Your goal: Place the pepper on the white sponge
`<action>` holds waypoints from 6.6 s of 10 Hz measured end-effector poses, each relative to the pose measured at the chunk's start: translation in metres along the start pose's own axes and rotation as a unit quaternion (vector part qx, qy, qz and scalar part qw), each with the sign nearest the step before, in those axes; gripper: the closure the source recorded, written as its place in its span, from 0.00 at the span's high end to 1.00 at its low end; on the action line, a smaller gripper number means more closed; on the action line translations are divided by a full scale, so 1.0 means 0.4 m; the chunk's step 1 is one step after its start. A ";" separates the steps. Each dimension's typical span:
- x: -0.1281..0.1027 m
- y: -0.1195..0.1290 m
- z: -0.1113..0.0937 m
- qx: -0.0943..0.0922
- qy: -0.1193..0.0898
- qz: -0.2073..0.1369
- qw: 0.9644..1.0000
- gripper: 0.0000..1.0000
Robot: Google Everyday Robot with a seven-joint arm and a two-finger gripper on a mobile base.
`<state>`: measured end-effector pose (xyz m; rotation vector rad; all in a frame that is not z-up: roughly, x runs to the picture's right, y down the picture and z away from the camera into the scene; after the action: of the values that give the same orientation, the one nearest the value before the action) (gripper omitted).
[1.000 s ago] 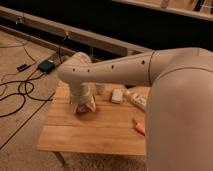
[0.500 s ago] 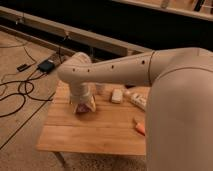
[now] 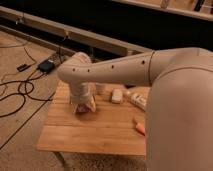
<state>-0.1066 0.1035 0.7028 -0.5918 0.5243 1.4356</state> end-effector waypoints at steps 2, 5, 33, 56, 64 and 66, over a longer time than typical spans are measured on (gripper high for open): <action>0.000 0.000 0.000 0.000 0.000 0.000 1.000 0.65; -0.001 -0.006 0.003 0.000 0.001 -0.003 1.000 0.65; 0.114 -0.603 0.161 0.073 0.028 -0.073 0.994 0.65; 0.110 -0.792 0.438 0.018 0.023 -0.095 0.995 0.20; 0.028 -0.800 0.278 0.034 -0.012 -0.092 0.995 0.06; -0.032 -0.772 0.212 0.041 -0.039 -0.111 0.992 0.06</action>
<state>0.1987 0.1370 0.7936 -0.5106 0.4386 1.2159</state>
